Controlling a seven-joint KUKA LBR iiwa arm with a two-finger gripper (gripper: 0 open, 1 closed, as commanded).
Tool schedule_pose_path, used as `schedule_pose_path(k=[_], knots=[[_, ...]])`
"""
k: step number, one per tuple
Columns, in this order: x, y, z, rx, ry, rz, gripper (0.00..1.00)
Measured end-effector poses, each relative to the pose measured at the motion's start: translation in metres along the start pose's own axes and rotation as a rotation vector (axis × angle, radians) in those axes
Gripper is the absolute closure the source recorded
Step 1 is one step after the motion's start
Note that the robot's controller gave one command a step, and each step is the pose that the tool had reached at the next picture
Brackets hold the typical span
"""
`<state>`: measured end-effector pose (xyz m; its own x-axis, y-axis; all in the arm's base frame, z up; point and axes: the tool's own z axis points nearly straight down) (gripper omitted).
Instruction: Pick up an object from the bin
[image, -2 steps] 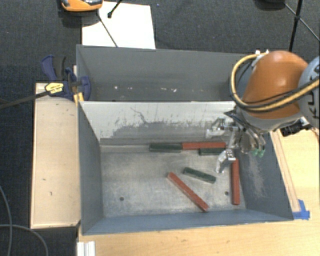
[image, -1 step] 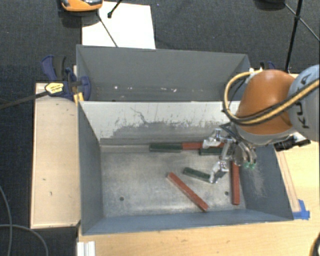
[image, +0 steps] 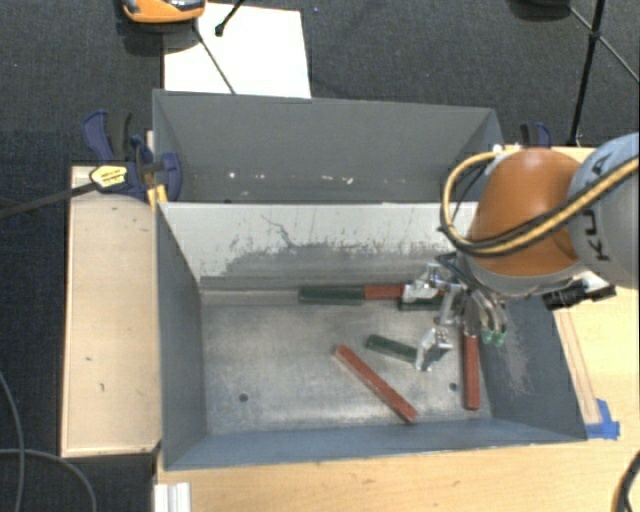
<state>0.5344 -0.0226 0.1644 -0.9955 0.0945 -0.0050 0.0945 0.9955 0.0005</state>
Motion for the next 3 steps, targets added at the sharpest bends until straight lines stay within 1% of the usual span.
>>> schedule_pose_path(k=[1, 2, 3], knots=[[-0.004, -0.014, 0.035, -0.001, 0.005, -0.153, 0.0], [-0.008, -0.031, 0.09, -0.001, -0.005, -0.088, 1.0], [-0.008, -0.031, 0.09, -0.001, -0.005, -0.088, 1.0]])
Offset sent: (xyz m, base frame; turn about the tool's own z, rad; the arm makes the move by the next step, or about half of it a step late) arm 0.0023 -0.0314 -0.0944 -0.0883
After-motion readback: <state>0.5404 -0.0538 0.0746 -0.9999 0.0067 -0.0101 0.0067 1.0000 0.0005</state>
